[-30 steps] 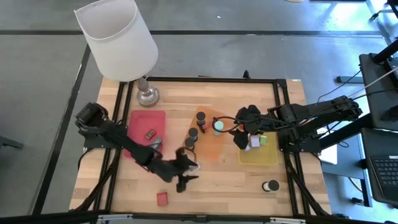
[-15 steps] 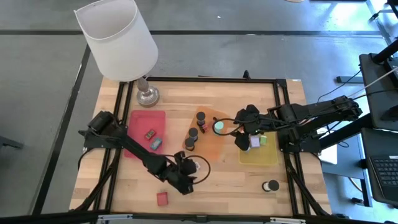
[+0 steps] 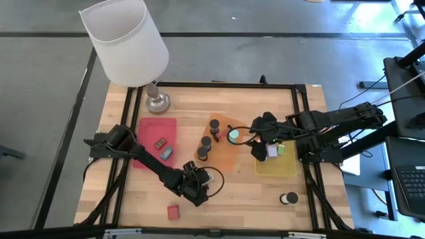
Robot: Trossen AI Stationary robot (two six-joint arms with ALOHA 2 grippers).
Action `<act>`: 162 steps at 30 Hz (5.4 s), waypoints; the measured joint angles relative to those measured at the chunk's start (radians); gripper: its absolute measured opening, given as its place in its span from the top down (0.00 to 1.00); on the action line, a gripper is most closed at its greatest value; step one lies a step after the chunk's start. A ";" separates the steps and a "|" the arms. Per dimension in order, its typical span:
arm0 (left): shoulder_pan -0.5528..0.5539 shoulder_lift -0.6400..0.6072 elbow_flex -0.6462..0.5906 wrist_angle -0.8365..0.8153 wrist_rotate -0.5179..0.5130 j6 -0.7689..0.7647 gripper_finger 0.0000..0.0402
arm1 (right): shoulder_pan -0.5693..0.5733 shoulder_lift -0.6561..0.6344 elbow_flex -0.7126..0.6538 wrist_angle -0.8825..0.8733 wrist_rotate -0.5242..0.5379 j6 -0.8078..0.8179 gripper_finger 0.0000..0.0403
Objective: Pick & Place Office items
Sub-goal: Put the white digital clock into the pink bin, then put the red charger adapter into the yellow bin
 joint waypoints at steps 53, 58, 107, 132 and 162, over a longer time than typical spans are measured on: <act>-0.151 -0.675 -0.066 -1.063 0.110 -0.585 0.61 | 0.000 0.000 0.000 0.000 -0.003 0.136 0.35; -0.159 -0.761 -0.279 -0.958 0.129 -0.709 0.61 | 0.000 0.000 0.000 0.000 -0.003 0.194 0.35; -0.127 -0.821 -0.248 -0.579 0.119 -0.680 0.49 | 0.044 0.000 0.000 0.001 -0.017 0.279 0.35; -0.152 -0.739 -0.242 -0.349 0.083 -1.036 0.49 | 0.114 0.000 0.000 -0.044 0.180 0.227 0.45; -0.149 -0.739 -0.242 -0.148 -0.105 -1.007 0.50 | 0.114 0.000 0.000 -0.037 0.129 0.212 0.50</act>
